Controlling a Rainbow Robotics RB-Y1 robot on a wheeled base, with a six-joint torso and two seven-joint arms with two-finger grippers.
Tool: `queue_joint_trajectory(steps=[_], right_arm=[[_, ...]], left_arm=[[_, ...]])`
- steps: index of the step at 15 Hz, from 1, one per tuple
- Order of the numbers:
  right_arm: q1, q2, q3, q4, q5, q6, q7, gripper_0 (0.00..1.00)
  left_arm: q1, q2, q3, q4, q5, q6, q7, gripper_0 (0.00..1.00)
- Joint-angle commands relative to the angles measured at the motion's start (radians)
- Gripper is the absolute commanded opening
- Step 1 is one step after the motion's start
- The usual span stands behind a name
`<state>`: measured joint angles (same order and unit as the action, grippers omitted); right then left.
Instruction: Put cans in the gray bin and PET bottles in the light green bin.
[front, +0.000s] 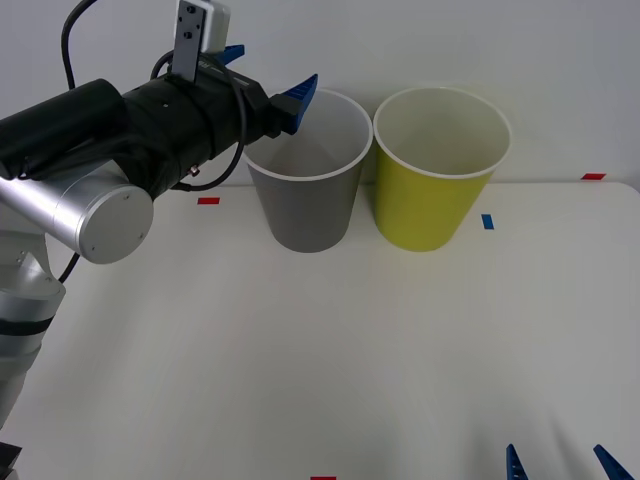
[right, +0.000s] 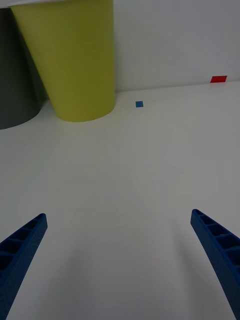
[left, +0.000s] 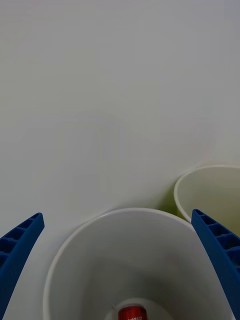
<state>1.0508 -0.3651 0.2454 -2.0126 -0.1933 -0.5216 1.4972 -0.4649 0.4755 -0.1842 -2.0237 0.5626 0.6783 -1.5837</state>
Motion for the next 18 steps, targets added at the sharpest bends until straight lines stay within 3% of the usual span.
queue_joint_trajectory(steps=[1,8,14,18], right_arm=[[0.0,0.0,0.0,0.0,0.0,0.0,0.0,1.0],[0.0,0.0,0.0,0.0,0.0,0.0,0.0,1.0],[0.0,0.0,0.0,0.0,0.0,0.0,0.0,1.0],[0.0,0.0,0.0,0.0,0.0,0.0,0.0,1.0]], left_arm=[[0.12,0.038,0.032,-0.112,-0.016,0.001,-0.001,1.0],[0.494,0.043,0.101,-0.363,-0.041,0.0,-0.006,1.0],[0.704,0.035,0.104,-0.445,-0.056,-0.003,-0.007,1.0],[0.828,-0.057,0.103,-0.464,-0.059,-0.034,-0.047,1.0]])
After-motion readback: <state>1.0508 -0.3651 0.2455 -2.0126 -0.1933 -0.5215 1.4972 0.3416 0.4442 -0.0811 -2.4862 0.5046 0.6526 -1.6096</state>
